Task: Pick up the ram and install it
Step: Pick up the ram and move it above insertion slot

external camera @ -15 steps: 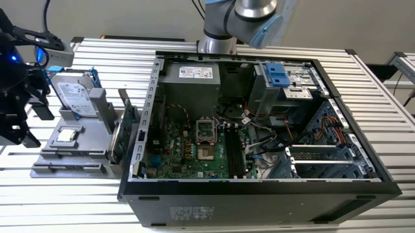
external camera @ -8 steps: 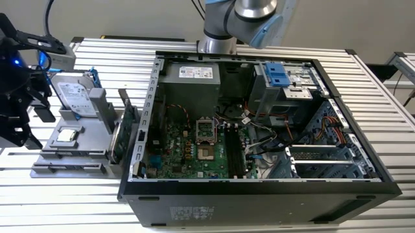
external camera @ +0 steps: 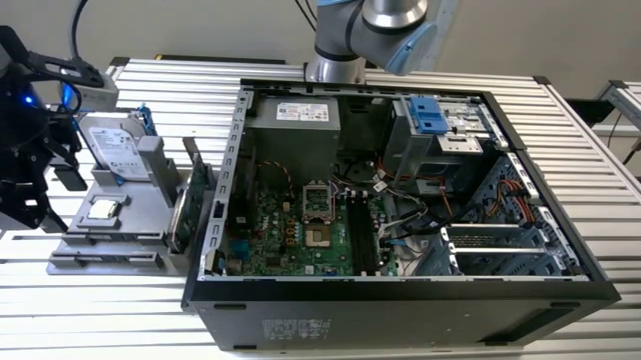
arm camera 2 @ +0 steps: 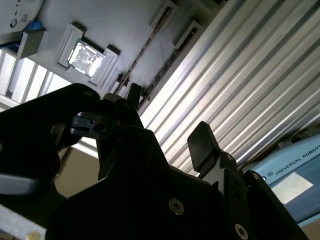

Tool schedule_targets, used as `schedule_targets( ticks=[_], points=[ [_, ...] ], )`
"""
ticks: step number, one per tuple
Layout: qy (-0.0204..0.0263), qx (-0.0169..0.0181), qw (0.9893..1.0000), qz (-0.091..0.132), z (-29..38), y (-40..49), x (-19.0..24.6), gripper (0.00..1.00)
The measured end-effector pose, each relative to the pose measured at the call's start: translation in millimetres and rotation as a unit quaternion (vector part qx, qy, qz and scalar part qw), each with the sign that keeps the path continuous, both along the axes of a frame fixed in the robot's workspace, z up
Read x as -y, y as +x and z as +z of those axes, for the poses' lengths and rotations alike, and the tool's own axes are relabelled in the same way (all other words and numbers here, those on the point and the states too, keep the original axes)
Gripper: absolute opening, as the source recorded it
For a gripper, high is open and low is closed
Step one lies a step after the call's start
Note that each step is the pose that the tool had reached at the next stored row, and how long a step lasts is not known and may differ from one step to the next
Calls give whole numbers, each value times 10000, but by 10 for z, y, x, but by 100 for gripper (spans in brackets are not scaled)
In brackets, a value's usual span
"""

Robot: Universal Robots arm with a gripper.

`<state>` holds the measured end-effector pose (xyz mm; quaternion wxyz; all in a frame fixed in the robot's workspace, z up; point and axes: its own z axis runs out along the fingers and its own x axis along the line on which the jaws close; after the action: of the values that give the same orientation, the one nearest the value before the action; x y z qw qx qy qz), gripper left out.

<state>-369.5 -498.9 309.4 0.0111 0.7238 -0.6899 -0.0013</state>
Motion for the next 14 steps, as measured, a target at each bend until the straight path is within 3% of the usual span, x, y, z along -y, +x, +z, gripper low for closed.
schedule_targets(
  ticks=[14],
  points=[
    [0,1,10000,0,-36,0,-1,100]
  ],
)
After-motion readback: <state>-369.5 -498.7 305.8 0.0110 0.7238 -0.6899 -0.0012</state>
